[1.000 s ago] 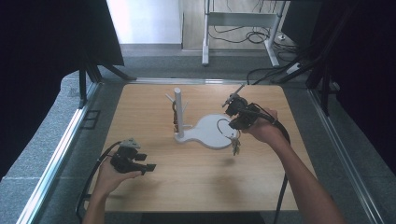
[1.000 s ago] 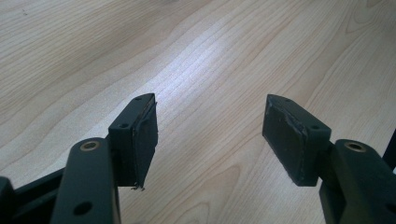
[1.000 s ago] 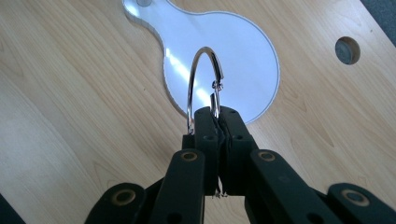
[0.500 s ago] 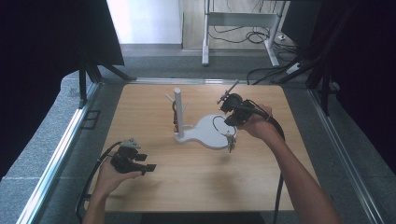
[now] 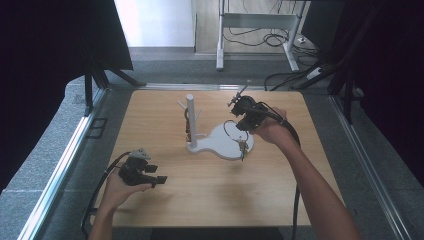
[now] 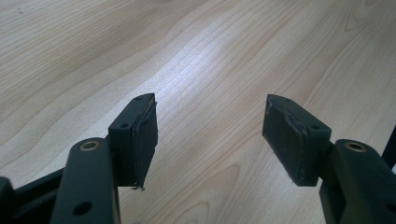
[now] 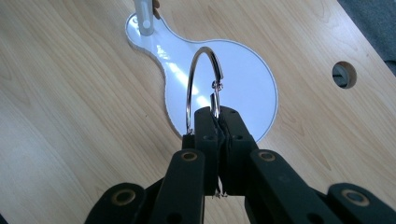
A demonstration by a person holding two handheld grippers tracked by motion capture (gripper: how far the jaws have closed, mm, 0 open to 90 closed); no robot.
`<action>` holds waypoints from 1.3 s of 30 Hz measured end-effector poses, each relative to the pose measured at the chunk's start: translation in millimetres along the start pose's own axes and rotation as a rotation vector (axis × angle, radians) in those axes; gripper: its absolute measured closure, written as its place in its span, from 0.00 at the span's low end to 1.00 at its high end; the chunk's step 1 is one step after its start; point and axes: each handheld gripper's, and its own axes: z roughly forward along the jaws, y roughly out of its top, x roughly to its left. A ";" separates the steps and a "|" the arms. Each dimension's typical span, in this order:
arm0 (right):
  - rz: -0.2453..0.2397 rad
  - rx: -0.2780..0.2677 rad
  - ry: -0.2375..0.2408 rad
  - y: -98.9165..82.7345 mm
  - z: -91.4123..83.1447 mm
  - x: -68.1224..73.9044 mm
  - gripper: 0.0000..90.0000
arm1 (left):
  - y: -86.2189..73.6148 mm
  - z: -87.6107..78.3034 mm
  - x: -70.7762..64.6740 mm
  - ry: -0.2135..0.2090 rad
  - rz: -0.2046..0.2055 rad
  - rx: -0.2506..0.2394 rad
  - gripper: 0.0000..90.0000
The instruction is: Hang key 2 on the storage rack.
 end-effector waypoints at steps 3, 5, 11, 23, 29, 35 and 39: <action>-0.009 0.008 0.003 4.9 0.3 1.5 0.97 | -0.1 -0.4 0.2 0.000 0.000 -0.002 0.40; -0.011 0.007 0.001 7.2 0.7 2.5 0.97 | -0.1 -0.9 0.2 -0.001 0.000 -0.003 0.40; -0.016 0.003 0.006 14.3 1.7 3.4 0.97 | -0.2 -1.8 0.2 -0.002 -0.002 -0.005 0.40; -0.032 0.002 0.012 25.5 6.4 6.3 0.97 | -0.5 -2.4 1.3 0.000 0.002 -0.004 0.40; -0.026 0.001 0.009 31.0 9.0 4.9 0.97 | -0.8 -1.9 1.9 0.001 -0.002 -0.005 0.40; -0.030 -0.001 0.014 38.7 12.7 3.7 0.97 | -1.4 -3.0 3.0 -0.001 -0.004 -0.008 0.40; -0.029 -0.005 0.016 44.4 14.9 3.2 0.97 | -2.6 -4.7 4.5 -0.005 -0.014 -0.014 0.40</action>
